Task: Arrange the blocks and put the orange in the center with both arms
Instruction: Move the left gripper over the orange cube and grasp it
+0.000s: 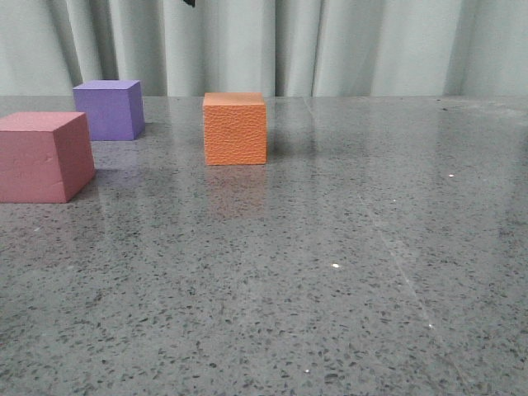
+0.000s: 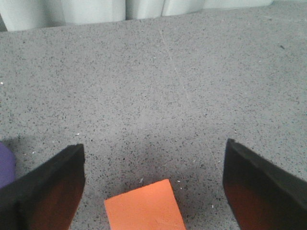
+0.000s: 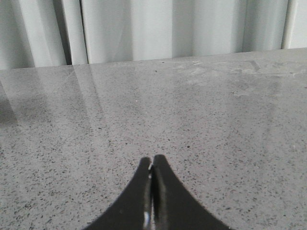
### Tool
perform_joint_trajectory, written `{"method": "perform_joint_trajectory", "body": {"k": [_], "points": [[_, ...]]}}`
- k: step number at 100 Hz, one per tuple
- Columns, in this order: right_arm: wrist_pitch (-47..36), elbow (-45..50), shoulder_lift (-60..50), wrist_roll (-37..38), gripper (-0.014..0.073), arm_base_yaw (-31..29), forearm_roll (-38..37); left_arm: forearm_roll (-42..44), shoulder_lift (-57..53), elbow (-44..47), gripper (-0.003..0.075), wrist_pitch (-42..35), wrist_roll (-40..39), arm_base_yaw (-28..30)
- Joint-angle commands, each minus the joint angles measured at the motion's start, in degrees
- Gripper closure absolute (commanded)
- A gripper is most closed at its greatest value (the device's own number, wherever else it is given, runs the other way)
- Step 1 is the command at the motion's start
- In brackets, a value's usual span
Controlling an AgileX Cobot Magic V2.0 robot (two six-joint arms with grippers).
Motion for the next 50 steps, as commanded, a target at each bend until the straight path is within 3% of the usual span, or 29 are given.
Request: {"method": "perform_joint_trajectory", "body": {"k": [1, 50], "points": [[-4.8, -0.8, -1.3, -0.5, 0.0661, -0.4, 0.1, 0.5, -1.7, -1.9, 0.0167, -2.0, -1.9, -0.3], [-4.8, -0.8, -1.3, -0.5, 0.0661, -0.4, 0.1, -0.6, 2.8, -1.8, 0.0167, 2.8, -3.4, -1.1]]}}
